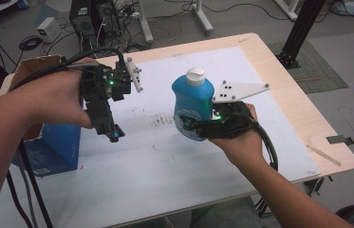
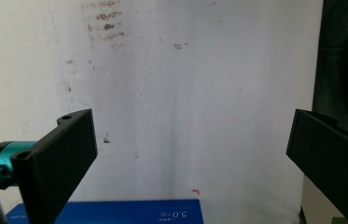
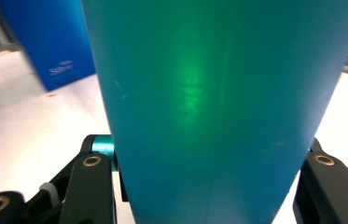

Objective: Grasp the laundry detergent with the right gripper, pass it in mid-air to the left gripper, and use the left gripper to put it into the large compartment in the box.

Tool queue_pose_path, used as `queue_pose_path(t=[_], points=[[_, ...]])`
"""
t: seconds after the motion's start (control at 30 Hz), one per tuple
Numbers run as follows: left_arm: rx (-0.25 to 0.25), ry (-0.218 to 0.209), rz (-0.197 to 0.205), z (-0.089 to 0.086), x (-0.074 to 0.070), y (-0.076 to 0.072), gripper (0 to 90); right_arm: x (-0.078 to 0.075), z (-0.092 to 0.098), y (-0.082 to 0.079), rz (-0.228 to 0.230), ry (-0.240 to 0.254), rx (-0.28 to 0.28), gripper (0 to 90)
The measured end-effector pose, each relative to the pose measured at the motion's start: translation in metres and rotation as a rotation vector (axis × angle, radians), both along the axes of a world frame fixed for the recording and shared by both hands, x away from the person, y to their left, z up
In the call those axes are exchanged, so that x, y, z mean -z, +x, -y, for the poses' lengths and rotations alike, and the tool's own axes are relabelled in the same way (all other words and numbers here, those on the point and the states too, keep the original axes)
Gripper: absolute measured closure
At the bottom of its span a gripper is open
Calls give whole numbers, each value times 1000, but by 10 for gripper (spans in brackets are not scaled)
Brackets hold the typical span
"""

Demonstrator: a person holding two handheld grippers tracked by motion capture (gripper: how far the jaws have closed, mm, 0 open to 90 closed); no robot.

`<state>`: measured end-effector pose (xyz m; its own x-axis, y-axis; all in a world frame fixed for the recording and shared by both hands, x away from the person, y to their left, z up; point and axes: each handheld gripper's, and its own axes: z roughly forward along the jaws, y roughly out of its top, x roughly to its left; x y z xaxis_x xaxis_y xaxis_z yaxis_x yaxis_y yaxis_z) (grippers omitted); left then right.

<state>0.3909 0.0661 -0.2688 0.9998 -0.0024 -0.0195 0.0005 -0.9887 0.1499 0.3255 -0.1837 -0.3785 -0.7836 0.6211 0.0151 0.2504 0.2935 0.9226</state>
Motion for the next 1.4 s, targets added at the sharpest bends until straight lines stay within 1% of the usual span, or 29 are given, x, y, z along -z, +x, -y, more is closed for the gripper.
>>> queue_pose_path(t=[0.23,0.4,0.43,0.63,0.8,0.83,0.97,1.03,1.2,1.3,1.37,1.4], points=[[26,-20,6,8,-10,-7,17,-5,-14,-3,-8,-3,-144,449],[37,-32,7,13,-17,-11,17,-9,-24,-1,-22,-2,-249,452],[45,-28,9,15,-19,-11,17,-10,-26,-1,-20,0,-269,452],[59,-35,10,20,-25,-14,17,-14,-36,3,-23,5,-378,452],[59,-32,3,24,-28,-14,17,-14,-45,7,-31,-8,-436,452],[61,-28,1,25,-29,-15,17,-13,-46,7,-39,-11,-446,452],[66,-22,-9,29,-28,-17,17,-11,-53,11,-44,-26,-488,452],[68,-19,-13,32,-28,-17,17,-10,-57,12,-57,-29,-507,452],[66,2,-22,36,-26,-18,17,-10,-66,15,-58,-31,-541,452],[67,16,-13,39,-26,-20,17,-11,-71,16,-58,-31,-555,452],[61,18,-18,40,-26,-22,17,-12,-73,16,-60,-29,-564,452],[62,27,-20,41,-26,-22,17,-12,-74,16,-57,-30,-569,452]])
